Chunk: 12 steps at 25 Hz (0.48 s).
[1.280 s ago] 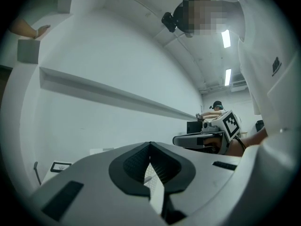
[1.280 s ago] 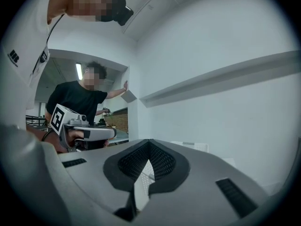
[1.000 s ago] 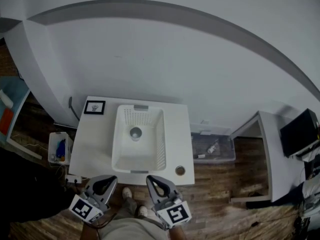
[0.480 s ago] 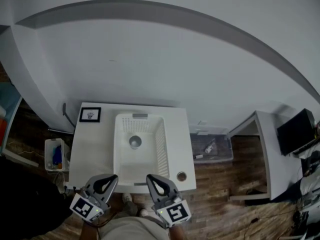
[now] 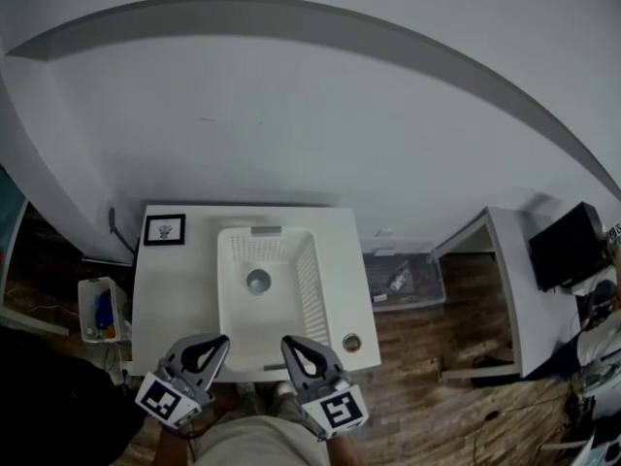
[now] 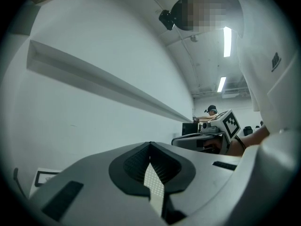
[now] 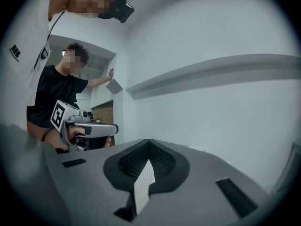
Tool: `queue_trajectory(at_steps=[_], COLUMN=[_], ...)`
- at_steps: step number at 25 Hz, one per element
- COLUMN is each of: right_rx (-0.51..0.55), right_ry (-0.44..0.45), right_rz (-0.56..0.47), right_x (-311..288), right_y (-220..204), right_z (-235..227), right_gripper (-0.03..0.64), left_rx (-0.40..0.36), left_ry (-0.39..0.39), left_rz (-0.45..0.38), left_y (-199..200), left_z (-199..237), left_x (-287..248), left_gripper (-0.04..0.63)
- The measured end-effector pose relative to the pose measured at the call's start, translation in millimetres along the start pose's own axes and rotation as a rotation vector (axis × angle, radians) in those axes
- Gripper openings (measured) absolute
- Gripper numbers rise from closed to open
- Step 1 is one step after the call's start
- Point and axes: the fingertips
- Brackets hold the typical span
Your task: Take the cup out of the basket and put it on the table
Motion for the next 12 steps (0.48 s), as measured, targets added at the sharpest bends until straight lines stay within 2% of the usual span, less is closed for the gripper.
queue_trajectory(at_steps=[5,12], right_rx=[-0.007,-0.016], right_ry=[0.007,0.044], right_rz=[0.008,0.015], right_x=[-12,-35], right_y=[1,-2], right_z=[-13,-35], right_gripper=[0.009,0.009], left_rx=[0.013,-0.009], left_ry=[0.012,0.042], left_rz=[0.008,0.028], left_y=[0,-6], left_z=[11,29], left_x=[-14,-33], left_gripper=[0.001,0.002])
Point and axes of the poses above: the fingertips, and each gripper's own axes: x backward along the fingers, z to its left, y out of its top, and after that the axes turned 3 degrees about y, right-handed
